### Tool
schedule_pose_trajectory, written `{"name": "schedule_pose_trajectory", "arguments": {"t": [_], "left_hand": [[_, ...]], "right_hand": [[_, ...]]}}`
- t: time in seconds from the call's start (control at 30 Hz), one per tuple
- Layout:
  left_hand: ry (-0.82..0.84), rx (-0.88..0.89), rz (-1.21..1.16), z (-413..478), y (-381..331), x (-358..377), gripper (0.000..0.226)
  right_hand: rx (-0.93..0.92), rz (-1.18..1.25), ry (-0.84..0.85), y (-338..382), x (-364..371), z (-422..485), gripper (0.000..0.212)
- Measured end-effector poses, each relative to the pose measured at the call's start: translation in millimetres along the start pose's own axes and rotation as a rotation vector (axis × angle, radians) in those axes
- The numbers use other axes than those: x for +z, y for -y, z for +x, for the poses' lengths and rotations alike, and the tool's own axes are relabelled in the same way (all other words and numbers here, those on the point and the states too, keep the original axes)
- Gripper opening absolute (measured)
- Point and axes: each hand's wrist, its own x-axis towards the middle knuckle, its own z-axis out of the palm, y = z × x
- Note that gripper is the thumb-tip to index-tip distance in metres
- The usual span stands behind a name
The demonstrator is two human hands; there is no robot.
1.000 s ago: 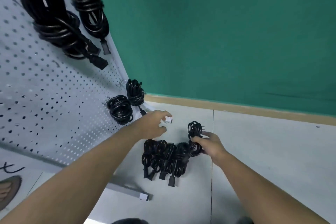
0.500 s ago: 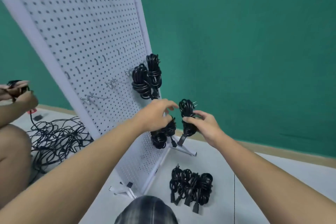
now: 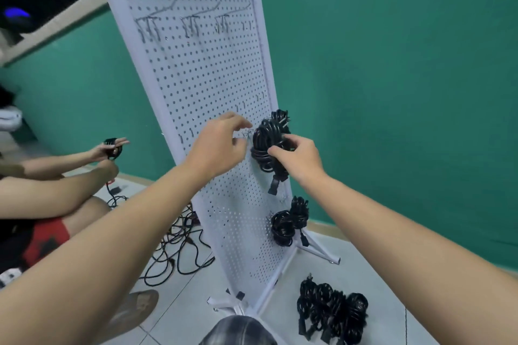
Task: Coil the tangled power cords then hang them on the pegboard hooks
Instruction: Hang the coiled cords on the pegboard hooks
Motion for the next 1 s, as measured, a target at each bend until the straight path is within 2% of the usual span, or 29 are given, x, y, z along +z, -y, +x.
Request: {"name": "schedule_pose_trajectory", "arguments": {"t": [0.17,0.3,0.57,0.77,0.83,0.9,1.0], "left_hand": [[0.435,-0.297,0.135,13.1,32.9,-1.5,0.058],[0.559,-0.323,0.145,15.3,46.0,10.5,0.060],[0.482,-0.358,0.061,16.9,53.1,16.0,0.059],[0.457,-0.377,0.037,19.2,54.4,15.3,0.059],[0.450,-0.373,0.034,18.3,56.7,15.6,0.066],[0.404,-0.347,0.033,14.7,58.5,15.8,0.071],[0.234,-0.203,0.055,8.2,47.1,14.8,0.063]], "right_hand": [[-0.050,-0.081,0.026,5.0,17.9,3.2,0.058],[-0.086,-0.143,0.033,0.6,37.5,6.5,0.063],[-0.074,-0.235,0.046,-17.4,71.8,16.5,0.063],[-0.039,-0.183,0.097,-18.4,90.9,20.5,0.063],[-0.042,-0.173,0.111,-18.9,91.4,19.7,0.067],[-0.054,-0.181,0.135,-21.9,85.8,16.0,0.069],[-0.075,-0.207,0.159,-30.1,67.0,5.1,0.072]]}}
